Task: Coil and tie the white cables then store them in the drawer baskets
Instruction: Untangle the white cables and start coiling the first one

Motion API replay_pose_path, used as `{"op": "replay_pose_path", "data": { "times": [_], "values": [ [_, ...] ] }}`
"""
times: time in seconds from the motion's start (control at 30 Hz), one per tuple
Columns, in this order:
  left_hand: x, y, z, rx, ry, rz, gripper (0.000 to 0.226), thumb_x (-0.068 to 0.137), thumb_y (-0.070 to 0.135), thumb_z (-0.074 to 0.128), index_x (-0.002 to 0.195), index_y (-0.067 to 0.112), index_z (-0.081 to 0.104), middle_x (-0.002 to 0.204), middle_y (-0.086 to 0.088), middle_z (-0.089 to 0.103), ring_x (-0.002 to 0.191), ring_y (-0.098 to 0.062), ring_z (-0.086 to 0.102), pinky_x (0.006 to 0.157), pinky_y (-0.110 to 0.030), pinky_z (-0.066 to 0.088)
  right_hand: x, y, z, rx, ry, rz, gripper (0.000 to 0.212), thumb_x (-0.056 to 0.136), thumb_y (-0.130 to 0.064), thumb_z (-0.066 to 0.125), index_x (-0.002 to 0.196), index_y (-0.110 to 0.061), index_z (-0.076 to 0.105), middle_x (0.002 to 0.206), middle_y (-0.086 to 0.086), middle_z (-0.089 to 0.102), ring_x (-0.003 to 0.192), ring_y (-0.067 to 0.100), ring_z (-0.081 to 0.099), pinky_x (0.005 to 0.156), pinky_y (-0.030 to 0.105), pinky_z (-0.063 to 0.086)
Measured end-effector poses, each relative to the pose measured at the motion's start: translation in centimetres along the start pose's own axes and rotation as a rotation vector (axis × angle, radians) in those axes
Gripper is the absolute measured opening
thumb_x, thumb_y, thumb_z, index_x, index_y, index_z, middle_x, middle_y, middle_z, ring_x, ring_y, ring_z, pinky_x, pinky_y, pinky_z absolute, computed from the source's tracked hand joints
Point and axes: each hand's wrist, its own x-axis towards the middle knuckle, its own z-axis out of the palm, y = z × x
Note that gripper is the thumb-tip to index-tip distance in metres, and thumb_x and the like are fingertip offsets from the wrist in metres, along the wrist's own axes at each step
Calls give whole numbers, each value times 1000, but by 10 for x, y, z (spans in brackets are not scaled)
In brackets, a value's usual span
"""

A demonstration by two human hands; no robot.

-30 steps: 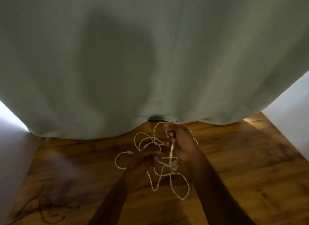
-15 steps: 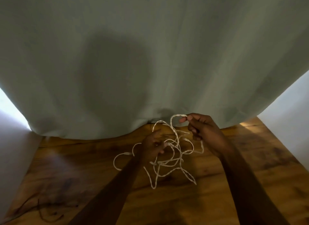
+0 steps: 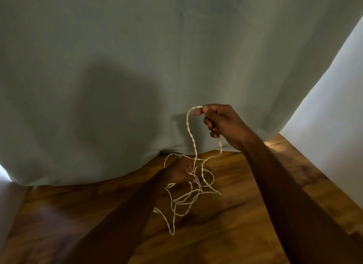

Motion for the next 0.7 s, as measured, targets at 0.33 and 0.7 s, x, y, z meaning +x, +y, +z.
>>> {"op": "replay_pose_path", "data": {
  "times": [0.33,0.7],
  "values": [
    [19,55,2,-81,120,-26,13,88,29,71,88,17,67,77,3,69,71,-10,64,64,-22,49,32,-32,27,-43,-28,-115,38,106,-34,47,102,-10,75,68,-4,57,64,9,52,60,21,44],
    [26,34,-47,-650,300,-83,22,98,14,57,81,-1,60,46,-3,59,40,-11,57,44,-21,50,-66,141,15,-166,-23,153,9,91,-15,67,99,-19,68,92,-8,66,79,0,62,66,16,49]
  ]
}}
